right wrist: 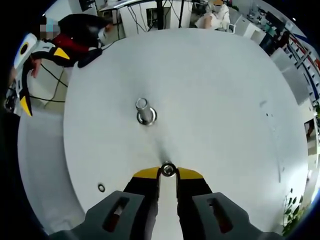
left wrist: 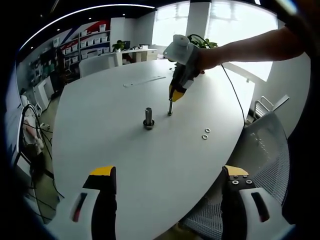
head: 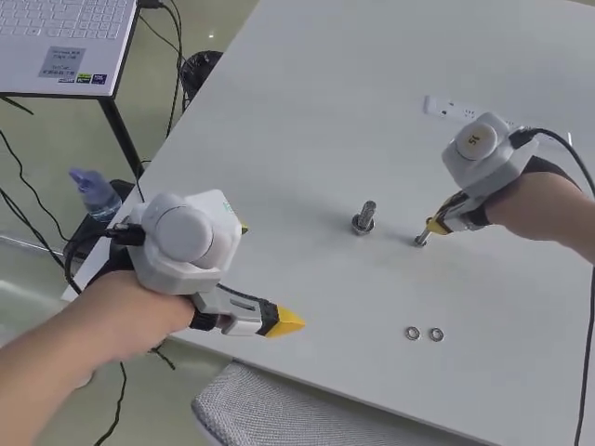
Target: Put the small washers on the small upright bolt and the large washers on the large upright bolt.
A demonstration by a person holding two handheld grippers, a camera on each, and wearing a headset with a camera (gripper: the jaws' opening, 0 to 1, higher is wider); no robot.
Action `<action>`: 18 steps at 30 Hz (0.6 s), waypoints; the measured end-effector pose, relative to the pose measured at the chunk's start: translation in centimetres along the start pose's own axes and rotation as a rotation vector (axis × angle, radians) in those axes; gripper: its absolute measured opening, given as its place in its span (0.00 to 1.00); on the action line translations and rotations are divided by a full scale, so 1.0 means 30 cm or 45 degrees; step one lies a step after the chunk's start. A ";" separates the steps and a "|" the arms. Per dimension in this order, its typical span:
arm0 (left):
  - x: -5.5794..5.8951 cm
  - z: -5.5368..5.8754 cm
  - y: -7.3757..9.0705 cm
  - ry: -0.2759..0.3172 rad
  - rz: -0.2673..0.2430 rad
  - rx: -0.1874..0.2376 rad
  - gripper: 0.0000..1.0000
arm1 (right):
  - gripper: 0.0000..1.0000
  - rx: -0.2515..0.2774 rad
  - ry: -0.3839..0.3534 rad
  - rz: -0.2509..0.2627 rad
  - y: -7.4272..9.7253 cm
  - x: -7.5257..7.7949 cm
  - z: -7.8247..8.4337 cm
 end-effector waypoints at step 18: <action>-0.007 0.005 0.001 0.000 0.000 -0.008 0.86 | 0.13 -0.033 0.013 0.001 -0.023 0.011 0.019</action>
Point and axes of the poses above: the centre of the closed fingertips' face, and the gripper's own axes: y roughly backward along the fingers, x roughly to its right, z roughly out of its underside, the point moved 2 cm from there along y, roughly backward along the fingers, and after that the axes turned 6 degrees about x, right-handed, at the moved point
